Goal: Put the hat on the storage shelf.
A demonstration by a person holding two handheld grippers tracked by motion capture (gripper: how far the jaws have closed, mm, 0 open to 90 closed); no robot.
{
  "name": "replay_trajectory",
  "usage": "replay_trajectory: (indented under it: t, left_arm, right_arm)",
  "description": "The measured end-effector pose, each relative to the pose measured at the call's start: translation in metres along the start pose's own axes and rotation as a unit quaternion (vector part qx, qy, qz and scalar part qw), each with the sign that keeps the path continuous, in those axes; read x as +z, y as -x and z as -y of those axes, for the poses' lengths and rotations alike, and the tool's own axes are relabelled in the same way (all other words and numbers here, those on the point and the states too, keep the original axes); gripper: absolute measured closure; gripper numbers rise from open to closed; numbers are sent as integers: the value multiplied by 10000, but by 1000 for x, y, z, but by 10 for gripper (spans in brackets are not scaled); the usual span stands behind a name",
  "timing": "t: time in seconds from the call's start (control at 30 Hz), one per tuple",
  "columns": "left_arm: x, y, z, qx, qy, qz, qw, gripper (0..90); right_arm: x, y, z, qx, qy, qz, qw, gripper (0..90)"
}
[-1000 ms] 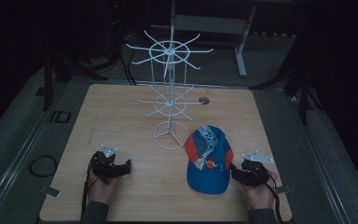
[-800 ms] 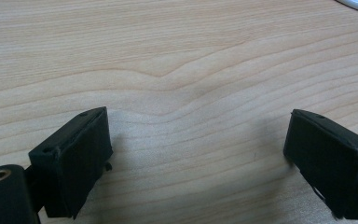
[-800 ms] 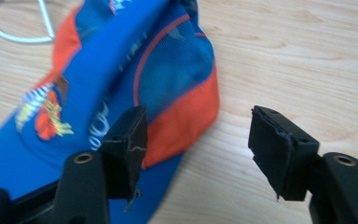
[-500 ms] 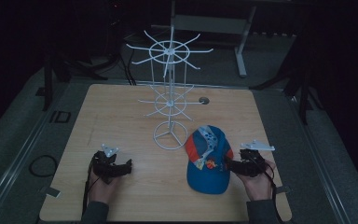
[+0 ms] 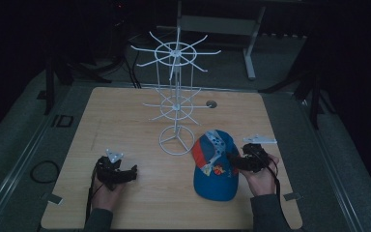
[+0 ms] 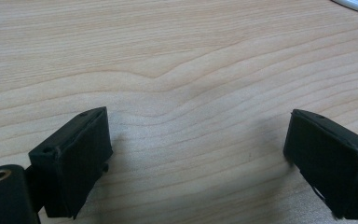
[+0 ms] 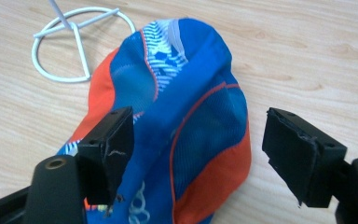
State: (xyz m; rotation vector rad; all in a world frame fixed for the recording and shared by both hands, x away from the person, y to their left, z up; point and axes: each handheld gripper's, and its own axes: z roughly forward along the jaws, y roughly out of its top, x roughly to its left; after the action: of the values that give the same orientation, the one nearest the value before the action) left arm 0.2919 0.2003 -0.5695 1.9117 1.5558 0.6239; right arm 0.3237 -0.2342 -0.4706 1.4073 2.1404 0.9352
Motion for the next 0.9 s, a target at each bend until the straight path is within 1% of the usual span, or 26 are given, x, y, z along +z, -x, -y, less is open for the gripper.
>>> replay_trajectory:
  t: [0.1, 0.13, 0.3, 0.33, 0.5, 0.6, 0.8, 0.83, 0.87, 0.9]
  left_arm:
    - [0, 0, 0, 5, 4, -1, 10000, 78]
    - [0, 0, 0, 8, -1, 11, 10000, 78]
    - [0, 0, 0, 26, -6, 23, 10000, 78]
    - [0, 1, 0, 22, 5, 28, 10000, 78]
    - [0, 1, 0, 16, 8, 33, 10000, 78]
    - [0, 1, 0, 48, -9, 32, 10000, 78]
    - [0, 1, 0, 62, -13, 44, 10000, 78]
    - [0, 1, 0, 62, -13, 44, 10000, 78]
    - [0, 1, 0, 63, -11, 49, 10000, 78]
    - [0, 1, 0, 65, -12, 51, 10000, 78]
  right_arm:
    - [3, 0, -5, -8, -11, -7, 10000, 245]
    - [7, 0, -9, -10, -36, 5, 10000, 246]
    - [14, 1, -17, 24, -128, 14, 9999, 247]
    - [18, 2, -21, 30, -154, 23, 9999, 252]
    - [25, 4, -27, 65, -143, 20, 9999, 255]
    - [34, 7, -33, 214, -221, -50, 9995, 258]
    - [52, 5, -41, 230, -403, -79, 9989, 258]
    - [52, 5, -41, 230, -403, -79, 9989, 258]
    - [58, 5, -44, 299, -473, -66, 9984, 259]
    - [60, 6, -45, 305, -487, -74, 9983, 260]
